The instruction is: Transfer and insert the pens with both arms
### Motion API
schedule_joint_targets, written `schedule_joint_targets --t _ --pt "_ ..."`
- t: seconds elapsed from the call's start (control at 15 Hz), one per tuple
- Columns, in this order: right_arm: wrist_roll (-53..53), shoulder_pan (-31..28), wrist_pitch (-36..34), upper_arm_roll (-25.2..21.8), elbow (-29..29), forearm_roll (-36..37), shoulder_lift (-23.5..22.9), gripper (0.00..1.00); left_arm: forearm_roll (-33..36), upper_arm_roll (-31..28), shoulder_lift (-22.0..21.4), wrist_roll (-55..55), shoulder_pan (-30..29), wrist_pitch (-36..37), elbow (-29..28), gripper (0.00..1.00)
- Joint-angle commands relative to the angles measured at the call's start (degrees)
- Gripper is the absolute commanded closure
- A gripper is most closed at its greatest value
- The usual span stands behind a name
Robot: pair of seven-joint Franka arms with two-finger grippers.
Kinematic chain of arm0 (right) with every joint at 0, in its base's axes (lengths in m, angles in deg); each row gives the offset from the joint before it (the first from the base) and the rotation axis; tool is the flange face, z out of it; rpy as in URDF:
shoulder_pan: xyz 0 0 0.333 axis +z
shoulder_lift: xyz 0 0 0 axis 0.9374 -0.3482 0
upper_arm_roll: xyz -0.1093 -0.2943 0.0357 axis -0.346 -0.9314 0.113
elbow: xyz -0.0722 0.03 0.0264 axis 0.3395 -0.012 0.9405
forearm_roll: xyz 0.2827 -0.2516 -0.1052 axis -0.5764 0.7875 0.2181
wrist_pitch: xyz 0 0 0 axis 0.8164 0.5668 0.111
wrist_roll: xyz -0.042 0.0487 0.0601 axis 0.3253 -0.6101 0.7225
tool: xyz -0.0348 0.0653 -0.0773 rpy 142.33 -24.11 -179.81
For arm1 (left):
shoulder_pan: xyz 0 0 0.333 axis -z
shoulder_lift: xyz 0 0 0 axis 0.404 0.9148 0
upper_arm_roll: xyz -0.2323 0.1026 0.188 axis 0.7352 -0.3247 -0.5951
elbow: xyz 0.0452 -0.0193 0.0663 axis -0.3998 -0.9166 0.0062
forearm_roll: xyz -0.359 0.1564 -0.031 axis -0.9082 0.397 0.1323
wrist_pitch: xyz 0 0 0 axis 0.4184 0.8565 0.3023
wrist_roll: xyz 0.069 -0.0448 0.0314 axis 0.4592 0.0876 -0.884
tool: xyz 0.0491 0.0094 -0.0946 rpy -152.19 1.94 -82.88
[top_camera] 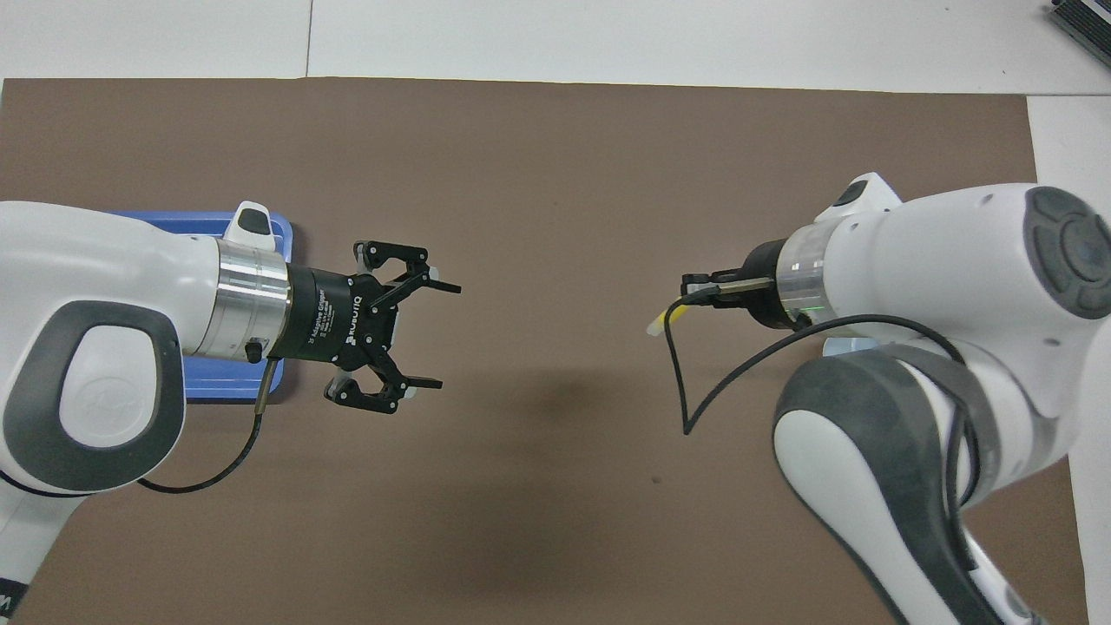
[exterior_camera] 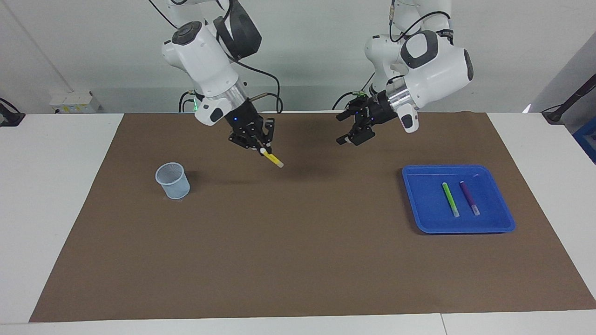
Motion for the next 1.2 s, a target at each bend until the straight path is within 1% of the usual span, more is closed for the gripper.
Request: schedule_joint_targets --t 0.0,0.13,0.2,0.33,0.47,0.53,0.8,0.93,1.13 --pt "11.2 -6.1 -7.3 0.6 0.5 7.1 1.6 1.0 5.4 -0.6 -2.1 7.6 -0.9 1.4 -2.6 0.0" --pt "19.5 -9.6 -9.4 0.7 0.5 14.2 1.8 1.0 9.4 -0.7 -2.6 13.7 -3.1 4.7 -2.7 0.0" --pt "23.1 -11.5 -10.4 0.6 0.3 16.6 2.0 1.0 12.0 -0.7 -2.6 17.1 -4.5 6.1 -2.7 0.0" --pt "27.7 -14.5 -11.6 0.6 -1.8 18.1 3.3 1.0 16.6 -0.7 -2.9 26.6 -6.8 7.6 -2.7 0.0" --pt "28.4 -17.4 -10.8 0.7 -4.9 19.0 4.8 1.0 20.8 -0.7 -3.0 34.9 -10.0 7.8 -2.9 0.0" --pt "28.5 -17.8 -9.5 0.7 -6.0 19.0 4.9 1.0 22.8 -0.7 -2.9 39.2 -11.1 7.8 -2.9 0.0" --pt "27.9 -19.6 -2.3 0.7 -12.0 19.0 5.5 1.0 29.5 -0.7 -2.3 54.3 -16.2 7.0 -3.0 0.0" --pt "27.8 -19.6 0.4 0.7 -12.6 19.0 4.9 1.0 32.4 -0.7 -1.5 62.5 -19.0 5.4 -3.1 0.0" --pt "24.9 -19.1 1.8 0.8 -12.9 19.0 4.4 1.0 36.3 -0.7 1.0 68.6 -21.2 0.6 -3.4 0.0"
